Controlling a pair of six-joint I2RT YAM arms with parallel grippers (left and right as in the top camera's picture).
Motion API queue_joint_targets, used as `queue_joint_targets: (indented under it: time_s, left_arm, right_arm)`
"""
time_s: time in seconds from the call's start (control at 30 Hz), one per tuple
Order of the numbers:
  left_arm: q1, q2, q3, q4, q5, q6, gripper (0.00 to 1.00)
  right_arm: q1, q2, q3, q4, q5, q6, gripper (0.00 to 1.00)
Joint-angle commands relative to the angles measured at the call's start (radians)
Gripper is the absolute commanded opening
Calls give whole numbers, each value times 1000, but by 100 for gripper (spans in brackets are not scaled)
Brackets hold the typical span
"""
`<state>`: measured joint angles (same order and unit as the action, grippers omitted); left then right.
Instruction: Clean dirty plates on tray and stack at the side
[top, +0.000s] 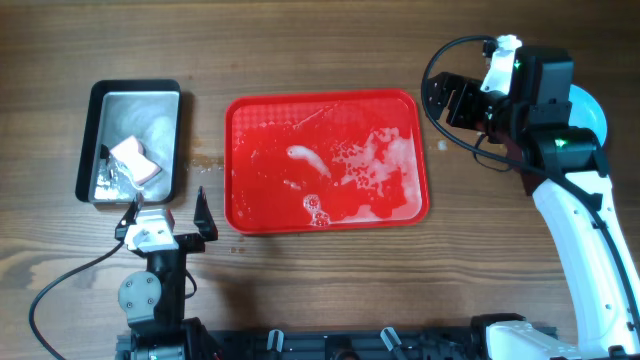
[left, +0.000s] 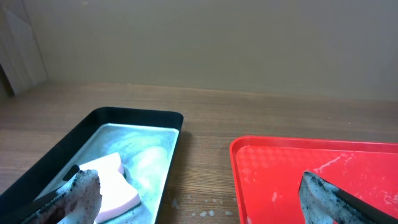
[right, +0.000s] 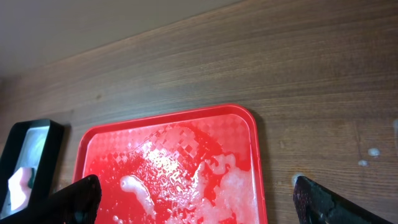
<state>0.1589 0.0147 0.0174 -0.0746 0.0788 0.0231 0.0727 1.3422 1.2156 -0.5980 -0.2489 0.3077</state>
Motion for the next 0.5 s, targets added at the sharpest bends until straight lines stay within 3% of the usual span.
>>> queue_joint_targets:
  time_s: [0.0, 0.07, 0.2, 0.47]
  left_arm:
    - [-5, -8, -12, 3, -10, -6, 100]
    - [-5, -8, -12, 3, -10, -6, 100]
    - [-5, -8, -12, 3, -10, -6, 100]
    - [-5, -8, -12, 3, -9, -6, 100]
  right_arm:
    - [3, -4, 18, 1, 11, -17, 100]
    - [3, -18, 17, -2, 48, -21, 99]
    - [3, -269, -137, 74, 59, -266, 100]
    - [-8, -872, -706, 383, 77, -360, 100]
